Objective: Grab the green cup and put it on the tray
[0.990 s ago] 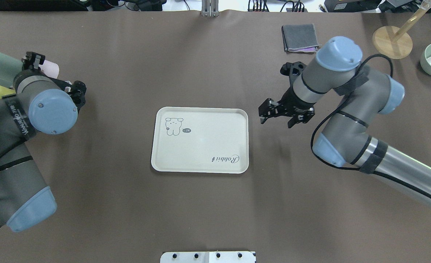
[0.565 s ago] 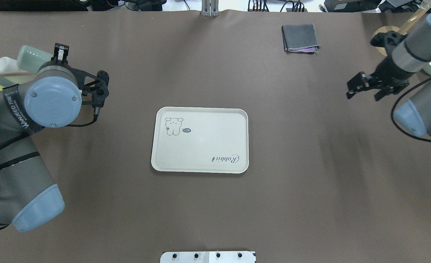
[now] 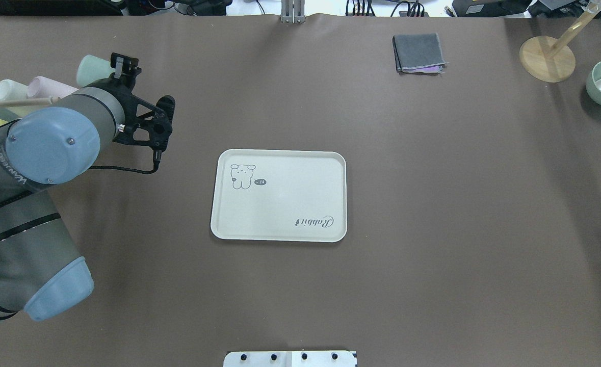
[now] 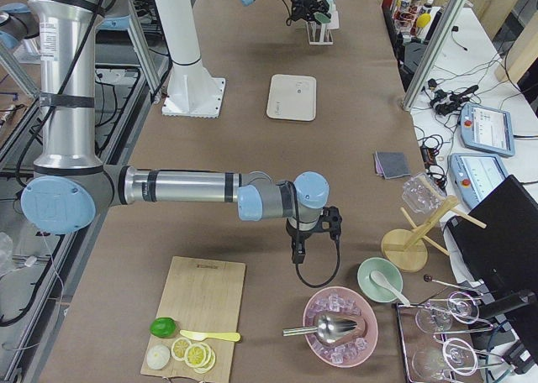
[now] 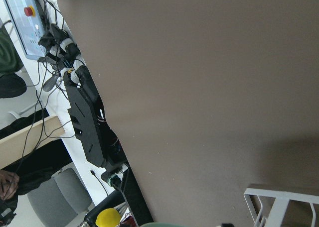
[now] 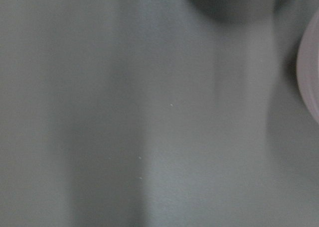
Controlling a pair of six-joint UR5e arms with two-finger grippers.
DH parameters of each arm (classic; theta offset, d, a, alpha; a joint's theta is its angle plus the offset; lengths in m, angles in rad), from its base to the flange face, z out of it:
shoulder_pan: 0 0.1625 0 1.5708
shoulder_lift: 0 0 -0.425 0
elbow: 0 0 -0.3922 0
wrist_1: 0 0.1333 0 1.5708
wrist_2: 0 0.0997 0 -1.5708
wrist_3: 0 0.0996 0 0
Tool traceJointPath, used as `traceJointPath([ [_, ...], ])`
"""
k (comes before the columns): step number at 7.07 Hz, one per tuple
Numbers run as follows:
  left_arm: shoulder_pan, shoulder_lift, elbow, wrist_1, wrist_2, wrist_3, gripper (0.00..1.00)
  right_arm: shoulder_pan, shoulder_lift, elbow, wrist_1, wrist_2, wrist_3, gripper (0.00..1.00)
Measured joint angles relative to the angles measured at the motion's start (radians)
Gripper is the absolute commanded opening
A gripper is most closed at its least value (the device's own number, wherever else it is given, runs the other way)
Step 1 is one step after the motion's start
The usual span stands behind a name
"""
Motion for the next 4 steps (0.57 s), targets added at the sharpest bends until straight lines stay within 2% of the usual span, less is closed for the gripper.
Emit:
traceJointPath([
  [1,0.000,0.003,0.026,-0.108,-0.088,-0.009,0.58,0.043,-0.022,-0.009,-0.010,-0.019,-0.086,1.00],
  [3,0.002,-0.004,0.051,-0.234,-0.244,-0.109,0.56,0.072,-0.035,-0.014,-0.058,-0.049,-0.162,1.00],
  [4,0.004,-0.007,0.082,-0.336,-0.311,-0.179,0.56,0.073,-0.005,-0.010,-0.131,-0.056,-0.181,1.00],
])
